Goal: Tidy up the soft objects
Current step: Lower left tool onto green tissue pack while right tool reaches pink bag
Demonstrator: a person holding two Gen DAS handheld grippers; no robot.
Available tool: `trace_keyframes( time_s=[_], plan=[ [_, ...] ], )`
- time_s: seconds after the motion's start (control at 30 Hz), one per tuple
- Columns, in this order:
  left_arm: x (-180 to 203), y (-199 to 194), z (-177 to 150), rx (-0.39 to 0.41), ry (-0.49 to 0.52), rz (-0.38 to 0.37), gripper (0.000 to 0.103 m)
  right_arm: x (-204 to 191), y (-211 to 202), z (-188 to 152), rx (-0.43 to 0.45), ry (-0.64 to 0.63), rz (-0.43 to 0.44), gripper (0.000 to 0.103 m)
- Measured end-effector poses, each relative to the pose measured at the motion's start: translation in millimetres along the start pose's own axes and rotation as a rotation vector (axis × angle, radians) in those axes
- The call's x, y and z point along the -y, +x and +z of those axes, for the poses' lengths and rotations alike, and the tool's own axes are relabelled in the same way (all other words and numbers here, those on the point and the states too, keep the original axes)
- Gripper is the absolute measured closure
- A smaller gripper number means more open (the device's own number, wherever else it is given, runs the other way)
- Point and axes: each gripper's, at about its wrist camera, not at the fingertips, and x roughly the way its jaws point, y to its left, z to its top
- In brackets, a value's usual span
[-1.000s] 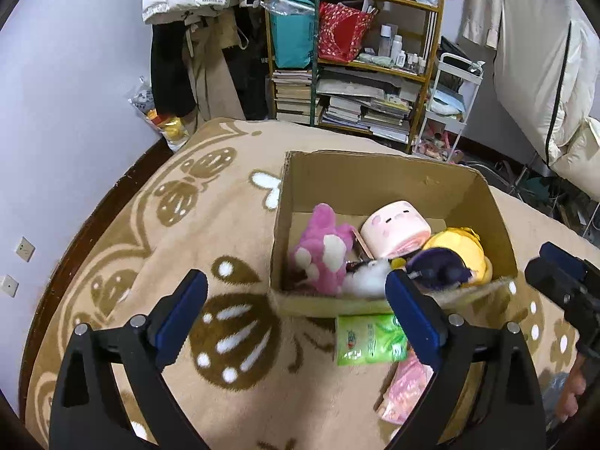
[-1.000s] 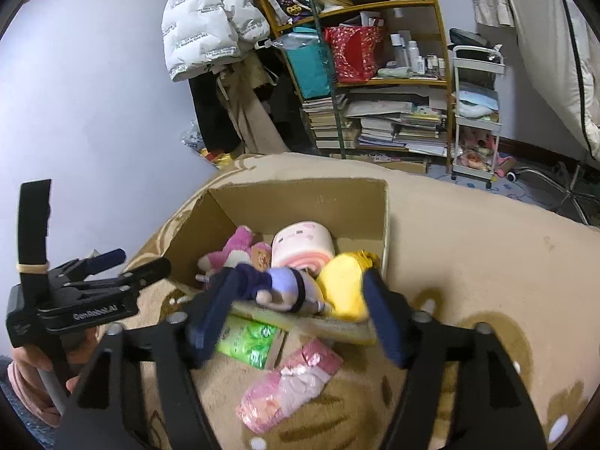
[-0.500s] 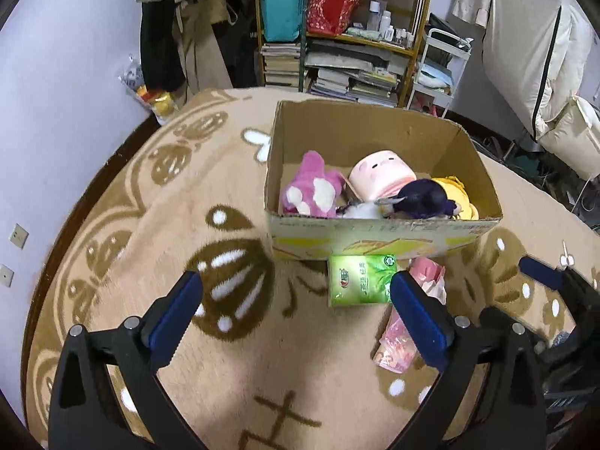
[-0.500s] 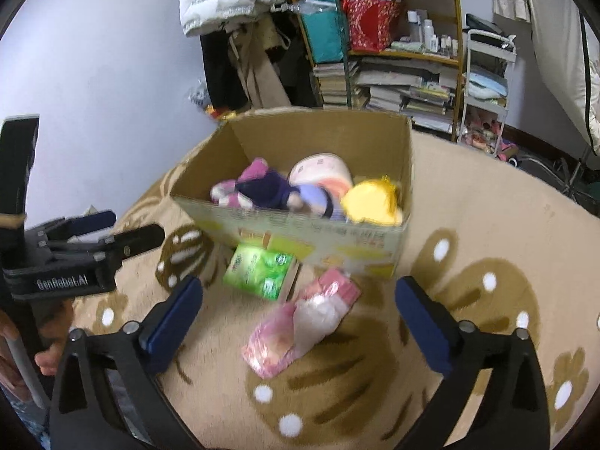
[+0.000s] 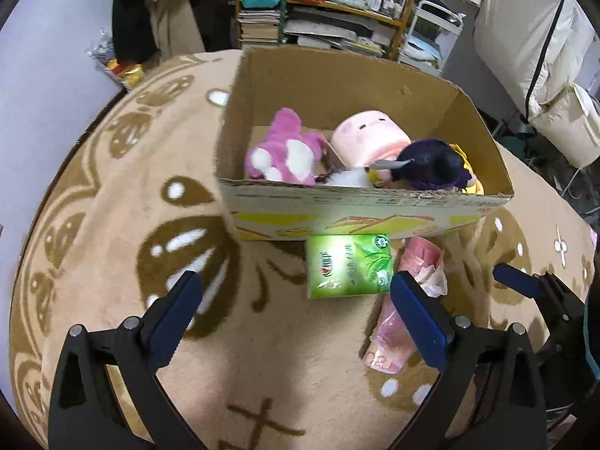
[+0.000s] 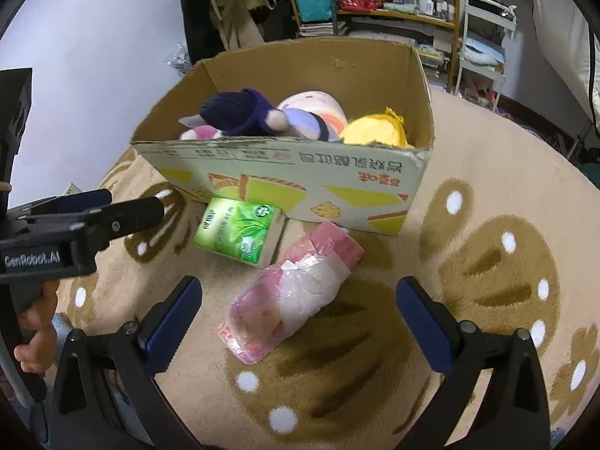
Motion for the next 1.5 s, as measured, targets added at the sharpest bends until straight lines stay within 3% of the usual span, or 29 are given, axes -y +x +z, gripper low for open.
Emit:
trace_keyframes(
  time_s=[0.27, 0.8, 1.03, 1.5],
  plan=[
    [6, 30, 6, -0.052, -0.010, -0.108, 0.004, 7, 20, 5, -0.031, 0.014, -0.027, 0.000],
    [19, 79, 9, -0.141, 0.004, -0.138, 0.004, 8, 59, 8, -0.091, 0.012, -0.012, 0.000],
    [27, 97, 8, -0.169, 0.015, -0.119, 0.004, 4, 72, 7, -0.120, 0.004, -0.029, 0.000],
    [28, 103, 9, -0.176, 0.004, -0.115, 0.004, 1, 82, 9, -0.115, -0.016, -0.056, 0.000]
  ],
)
